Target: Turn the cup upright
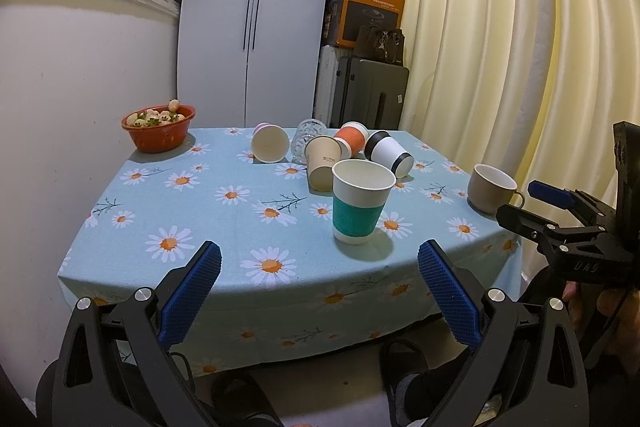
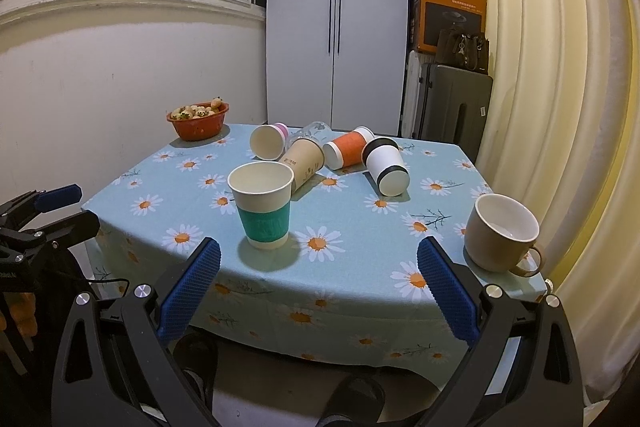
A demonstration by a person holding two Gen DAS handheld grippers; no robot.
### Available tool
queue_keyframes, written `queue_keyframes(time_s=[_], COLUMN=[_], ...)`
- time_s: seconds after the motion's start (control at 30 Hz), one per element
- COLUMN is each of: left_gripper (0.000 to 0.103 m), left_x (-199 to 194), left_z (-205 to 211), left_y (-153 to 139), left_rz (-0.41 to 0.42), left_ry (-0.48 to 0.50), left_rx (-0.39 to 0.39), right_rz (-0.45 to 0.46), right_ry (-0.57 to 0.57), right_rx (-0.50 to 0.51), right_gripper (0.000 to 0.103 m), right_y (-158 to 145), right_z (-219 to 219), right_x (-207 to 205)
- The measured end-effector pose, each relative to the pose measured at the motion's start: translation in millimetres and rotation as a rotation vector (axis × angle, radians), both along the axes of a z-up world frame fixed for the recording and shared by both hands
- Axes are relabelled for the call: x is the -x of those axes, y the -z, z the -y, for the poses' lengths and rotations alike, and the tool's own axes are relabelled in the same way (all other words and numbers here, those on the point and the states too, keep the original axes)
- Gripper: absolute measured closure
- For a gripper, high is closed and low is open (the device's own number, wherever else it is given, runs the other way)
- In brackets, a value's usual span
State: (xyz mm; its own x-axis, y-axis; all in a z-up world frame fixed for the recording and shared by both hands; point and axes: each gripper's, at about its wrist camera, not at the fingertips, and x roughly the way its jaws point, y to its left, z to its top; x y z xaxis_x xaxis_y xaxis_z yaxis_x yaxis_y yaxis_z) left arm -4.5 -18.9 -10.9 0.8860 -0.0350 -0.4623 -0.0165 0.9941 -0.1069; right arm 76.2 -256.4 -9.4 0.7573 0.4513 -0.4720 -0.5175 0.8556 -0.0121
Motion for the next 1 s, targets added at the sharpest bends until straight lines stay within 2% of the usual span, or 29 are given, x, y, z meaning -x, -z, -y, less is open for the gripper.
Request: queue_keyframes(time_s=[1.0], left_gripper=[0.007], left_x=[-0.8], left_z=[-2.8], left_y=[0.3], left_rz=[-0.008], left_ry=[0.006], left_rx=[-0.003], right_rz=[0.000], right_ry=[0.002], right_rx=[0.005], right_gripper=[0.005], right_y=[0.2], right_z=[-1.2], right_x=[0.1])
